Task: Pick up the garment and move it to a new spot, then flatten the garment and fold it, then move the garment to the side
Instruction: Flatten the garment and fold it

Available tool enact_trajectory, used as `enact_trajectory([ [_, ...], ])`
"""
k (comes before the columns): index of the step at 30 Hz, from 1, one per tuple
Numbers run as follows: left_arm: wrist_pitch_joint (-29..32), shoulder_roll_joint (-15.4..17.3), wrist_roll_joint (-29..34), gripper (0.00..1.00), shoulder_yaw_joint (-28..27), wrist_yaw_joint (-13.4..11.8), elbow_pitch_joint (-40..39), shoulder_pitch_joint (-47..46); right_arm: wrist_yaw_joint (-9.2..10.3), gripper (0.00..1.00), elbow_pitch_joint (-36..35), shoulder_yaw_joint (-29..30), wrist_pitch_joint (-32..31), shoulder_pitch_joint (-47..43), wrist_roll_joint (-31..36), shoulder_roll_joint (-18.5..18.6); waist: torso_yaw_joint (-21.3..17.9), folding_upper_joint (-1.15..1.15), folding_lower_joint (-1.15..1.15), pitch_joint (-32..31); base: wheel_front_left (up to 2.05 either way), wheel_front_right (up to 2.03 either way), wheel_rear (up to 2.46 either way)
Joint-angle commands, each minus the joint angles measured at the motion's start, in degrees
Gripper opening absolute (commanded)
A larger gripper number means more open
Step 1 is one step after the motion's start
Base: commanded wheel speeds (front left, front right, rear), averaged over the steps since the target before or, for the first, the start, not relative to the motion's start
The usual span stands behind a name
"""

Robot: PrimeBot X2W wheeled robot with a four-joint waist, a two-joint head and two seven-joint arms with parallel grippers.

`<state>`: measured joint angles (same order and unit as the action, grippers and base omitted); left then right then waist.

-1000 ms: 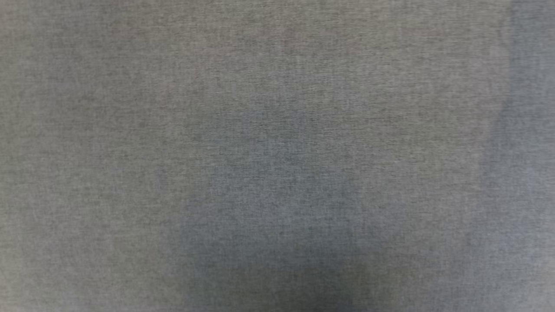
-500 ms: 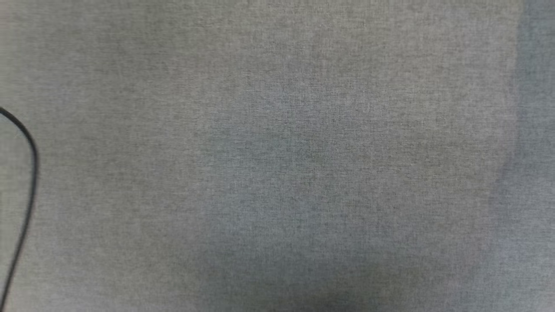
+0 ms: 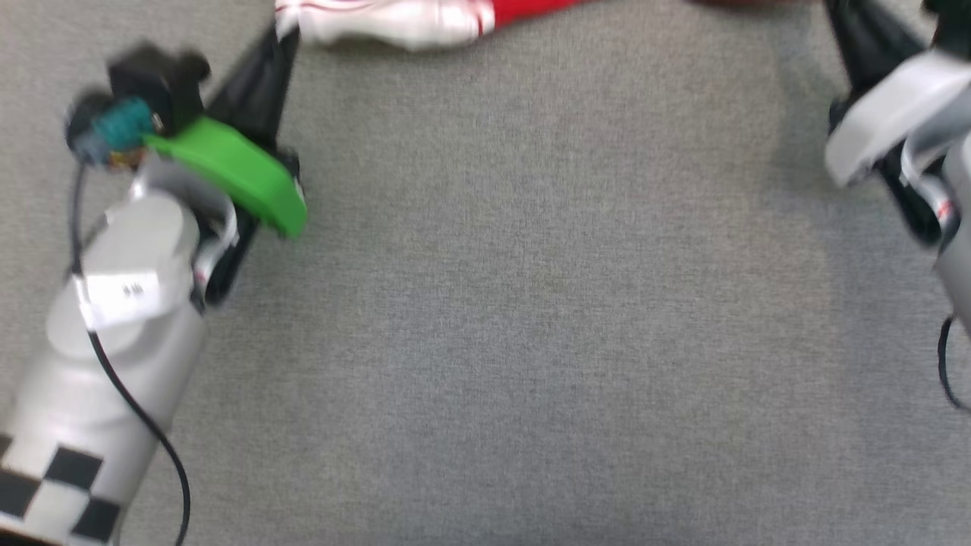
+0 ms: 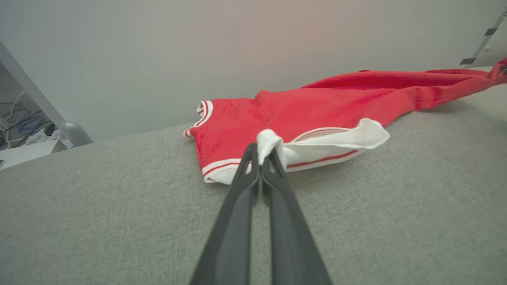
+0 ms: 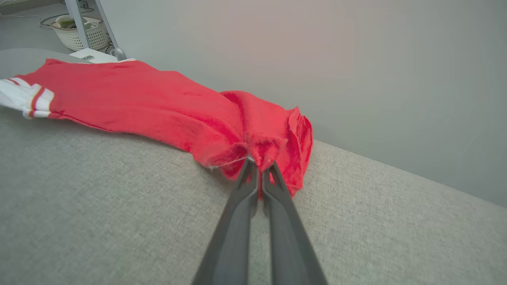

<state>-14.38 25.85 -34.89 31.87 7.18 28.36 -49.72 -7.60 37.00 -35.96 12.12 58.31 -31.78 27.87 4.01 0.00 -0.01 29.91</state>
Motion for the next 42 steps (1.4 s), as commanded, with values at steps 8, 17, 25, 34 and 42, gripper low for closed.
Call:
enact_trajectory([
  [8, 1.9, 4.1, -4.2, 0.00, 1.4, -0.3, -1.2, 15.9, 0.11, 0.00, -2.3, -7.3, -0.7, -12.7, -7.4, 3.6, 0.3, 0.00, 0.01, -11.8, 0.00, 0.00, 0.00],
  [17, 3.4, 7.6, -5.4, 0.00, 3.0, -2.2, -6.8, 27.4, 0.11, 0.00, -3.5, -10.3, -0.6, -20.1, -13.7, 4.2, 0.5, 0.00, 0.01, -17.3, 0.00, 0.00, 0.00],
  [25, 6.2, 9.7, -5.4, 0.00, 5.5, -4.1, -13.6, 34.6, 0.11, 0.00, -5.2, -10.8, -0.6, -27.4, -19.6, 5.5, 0.6, 0.00, 0.01, -23.1, 0.00, 0.00, 0.00],
  [34, 9.0, 12.9, -8.5, 0.00, 6.6, -5.3, -20.1, 43.2, 0.11, 0.00, -8.0, -9.2, -2.3, -36.7, -25.2, 9.1, -0.2, 0.00, 0.01, -29.4, 0.00, 0.00, 0.00],
  [42, 9.8, 15.7, -10.8, 0.00, 7.4, -6.1, -26.5, 50.3, 0.11, 0.00, -11.7, -5.3, -5.4, -46.2, -30.4, 12.3, -0.3, 0.00, 0.01, -32.5, 0.00, 0.00, 0.00],
])
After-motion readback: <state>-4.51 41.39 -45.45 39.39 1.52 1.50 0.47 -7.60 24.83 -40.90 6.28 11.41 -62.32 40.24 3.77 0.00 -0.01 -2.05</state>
